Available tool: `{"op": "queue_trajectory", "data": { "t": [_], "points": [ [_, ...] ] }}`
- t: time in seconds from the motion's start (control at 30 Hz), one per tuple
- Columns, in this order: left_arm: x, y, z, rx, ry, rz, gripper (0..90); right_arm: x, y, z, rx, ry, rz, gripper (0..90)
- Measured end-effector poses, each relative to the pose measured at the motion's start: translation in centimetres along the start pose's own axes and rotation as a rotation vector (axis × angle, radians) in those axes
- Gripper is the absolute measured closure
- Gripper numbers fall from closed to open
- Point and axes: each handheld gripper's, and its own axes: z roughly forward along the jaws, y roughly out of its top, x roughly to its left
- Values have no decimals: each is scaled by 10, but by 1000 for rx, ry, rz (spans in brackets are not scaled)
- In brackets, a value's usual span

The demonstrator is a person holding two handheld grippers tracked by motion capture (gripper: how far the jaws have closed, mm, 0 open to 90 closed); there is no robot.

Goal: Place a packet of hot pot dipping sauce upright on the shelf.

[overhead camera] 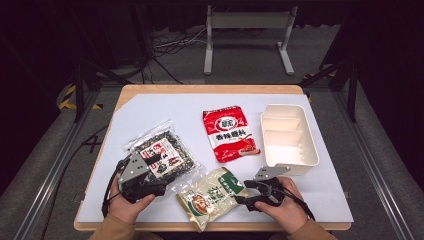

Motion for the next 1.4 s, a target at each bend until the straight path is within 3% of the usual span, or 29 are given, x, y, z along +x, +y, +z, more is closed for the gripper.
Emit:
{"op": "queue_trajectory", "data": {
  "t": [0.33, 0.53, 0.8, 1.03, 1.27, 1.4],
  "points": [
    [-2, -1, 2, 5, 3, 7, 235, 2, 1, 2, 3, 18, 23, 401],
    [-2, -1, 2, 7, 4, 8, 235, -2, -1, 4, 21, 24, 73, 429],
    [-2, -1, 2, 10, 6, 12, 235, 5, 5, 2, -26, 57, 48, 456],
    [-3, -1, 3, 12, 4, 11, 235, 13, 8, 7, -19, 83, 11, 487],
    [-4, -2, 5, 18, 2, 12, 235, 11, 9, 14, -10, 121, 47, 535],
    [-3, -2, 5, 20, 2, 9, 235, 11, 10, 17, -6, 141, 62, 634]
  ]
}}
